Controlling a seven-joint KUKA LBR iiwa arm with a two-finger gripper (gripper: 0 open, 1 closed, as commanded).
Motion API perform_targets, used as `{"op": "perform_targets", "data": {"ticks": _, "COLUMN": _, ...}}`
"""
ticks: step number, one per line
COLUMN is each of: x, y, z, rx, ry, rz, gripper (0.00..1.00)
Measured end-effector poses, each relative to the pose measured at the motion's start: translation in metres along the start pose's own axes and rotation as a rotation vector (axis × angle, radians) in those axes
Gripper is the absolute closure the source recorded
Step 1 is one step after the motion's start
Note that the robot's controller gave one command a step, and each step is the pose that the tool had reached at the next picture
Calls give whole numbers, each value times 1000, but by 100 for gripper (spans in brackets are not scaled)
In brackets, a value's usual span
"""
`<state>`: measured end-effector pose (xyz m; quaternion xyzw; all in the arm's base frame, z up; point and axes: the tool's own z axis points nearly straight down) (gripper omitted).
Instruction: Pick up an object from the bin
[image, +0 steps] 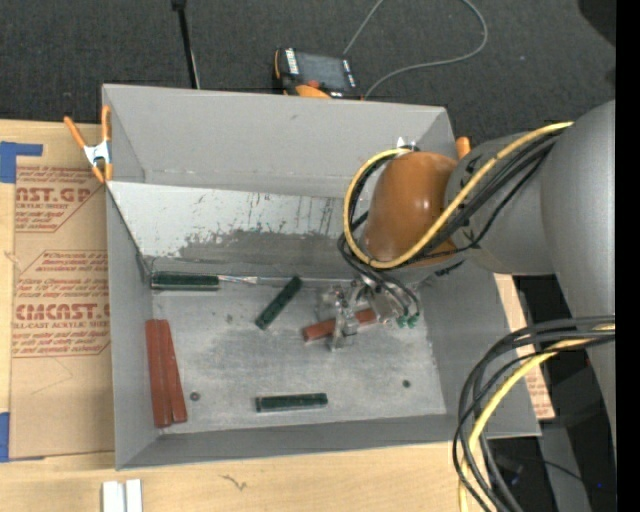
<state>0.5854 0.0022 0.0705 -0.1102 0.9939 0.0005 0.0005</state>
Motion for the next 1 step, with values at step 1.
{"op": "perform_targets", "data": {"ticks": 1, "x": 15, "y": 10, "z": -131, "rx": 3, "ry": -9, "rz": -98, "gripper": 100}}
